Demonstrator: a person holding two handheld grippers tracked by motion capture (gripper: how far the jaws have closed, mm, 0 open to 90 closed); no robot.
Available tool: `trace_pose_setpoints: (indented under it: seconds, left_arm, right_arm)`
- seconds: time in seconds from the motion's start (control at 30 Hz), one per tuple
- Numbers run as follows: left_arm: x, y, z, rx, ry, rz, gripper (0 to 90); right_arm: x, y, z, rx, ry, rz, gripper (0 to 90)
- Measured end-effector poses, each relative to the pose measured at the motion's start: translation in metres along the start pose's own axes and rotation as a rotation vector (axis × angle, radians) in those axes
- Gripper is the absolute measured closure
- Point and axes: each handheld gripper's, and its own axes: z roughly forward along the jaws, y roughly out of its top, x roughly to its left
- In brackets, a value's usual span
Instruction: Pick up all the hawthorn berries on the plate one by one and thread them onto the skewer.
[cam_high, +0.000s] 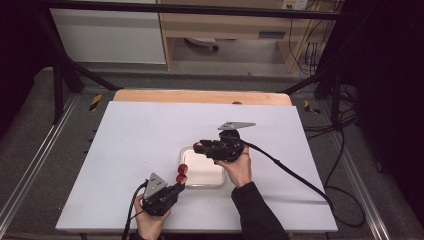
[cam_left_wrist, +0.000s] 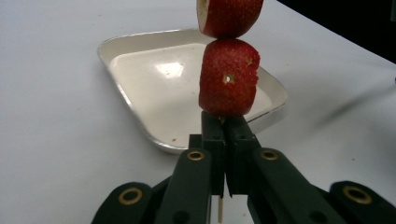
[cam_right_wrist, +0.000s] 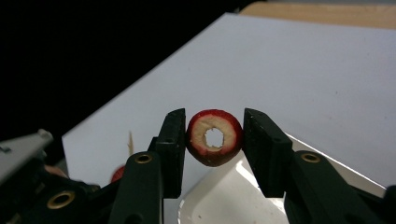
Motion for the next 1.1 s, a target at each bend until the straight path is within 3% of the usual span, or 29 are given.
trace_pose_setpoints:
  seconds: [0.23, 0.53, 0.9, 1.1]
  left_arm:
    - [-0.017, 0.007, 0.009, 0.000, -0.030, 0.017, 88.0]
    - [-0.030, 0.017, 0.018, 0.001, -0.040, 0.009, 88.0]
    - [-0.030, 0.021, 0.019, -0.016, -0.040, -0.041, 88.1]
    - [-0.029, 0.021, 0.019, -0.011, -0.038, -0.040, 88.1]
  right_arm:
    - [0.000, -0.010, -0.022, -0.203, 0.039, 0.095, 61.0]
    - [0.007, -0.021, -0.024, -0.322, 0.070, 0.122, 61.0]
    - [0.011, -0.025, -0.022, -0.359, 0.073, 0.109, 61.1]
    - [0.012, -0.027, -0.021, -0.363, 0.082, 0.110, 61.1]
